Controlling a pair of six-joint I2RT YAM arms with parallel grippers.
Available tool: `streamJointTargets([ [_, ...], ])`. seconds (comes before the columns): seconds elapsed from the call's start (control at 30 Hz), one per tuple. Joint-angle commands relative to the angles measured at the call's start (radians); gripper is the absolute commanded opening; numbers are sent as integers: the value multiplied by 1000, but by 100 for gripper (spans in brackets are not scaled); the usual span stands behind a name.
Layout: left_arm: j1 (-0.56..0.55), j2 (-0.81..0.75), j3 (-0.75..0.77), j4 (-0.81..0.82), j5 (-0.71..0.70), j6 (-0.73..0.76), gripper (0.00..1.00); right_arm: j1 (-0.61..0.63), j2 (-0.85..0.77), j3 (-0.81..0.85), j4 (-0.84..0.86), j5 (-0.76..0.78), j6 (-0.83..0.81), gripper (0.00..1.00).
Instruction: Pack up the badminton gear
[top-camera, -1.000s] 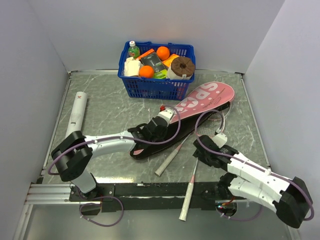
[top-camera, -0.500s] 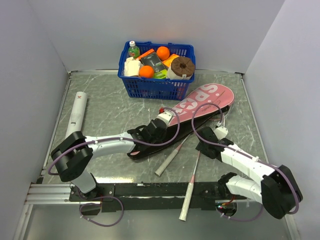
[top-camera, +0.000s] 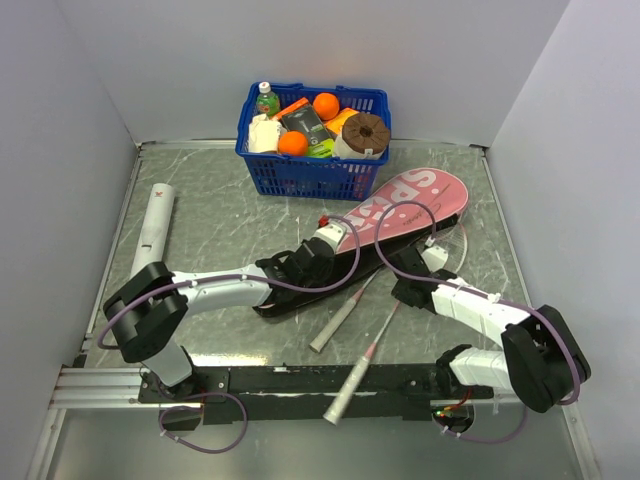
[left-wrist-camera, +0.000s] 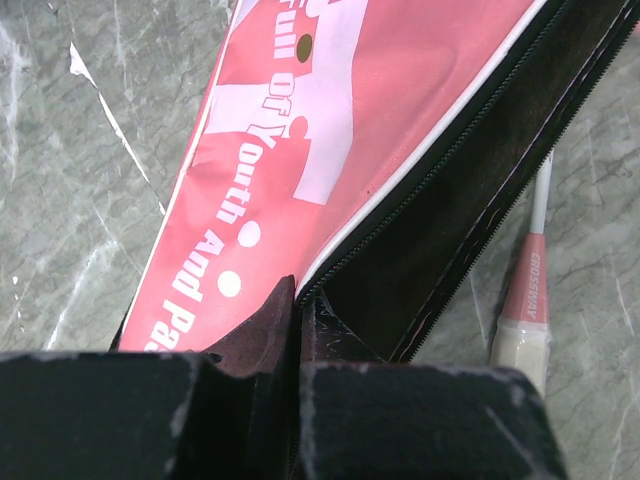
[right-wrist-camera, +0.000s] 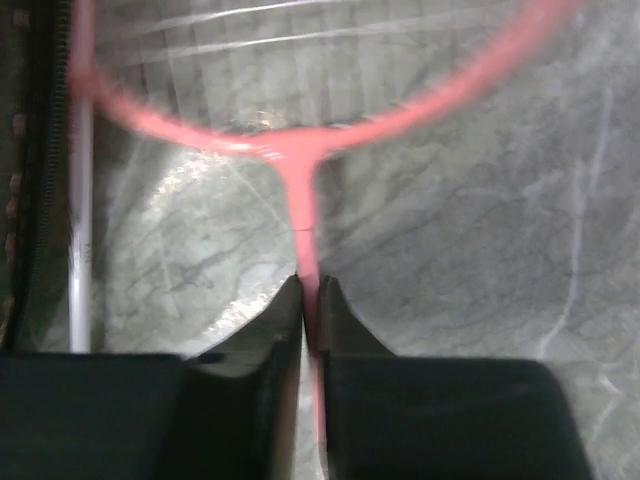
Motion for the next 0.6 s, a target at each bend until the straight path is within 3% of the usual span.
streamJointTargets([
  [0.0, 0, 12, 22, 21, -42, -6, 1, -6, -28, 6, 36, 8, 18, 0],
  [0.23, 0, 49, 104, -20, -41, -9, 1, 48, -167, 8, -111, -6, 53, 0],
  [0.57, 13, 140, 324, -99, -28, 8, 1, 318, -327, 26, -414, 30, 264, 0],
])
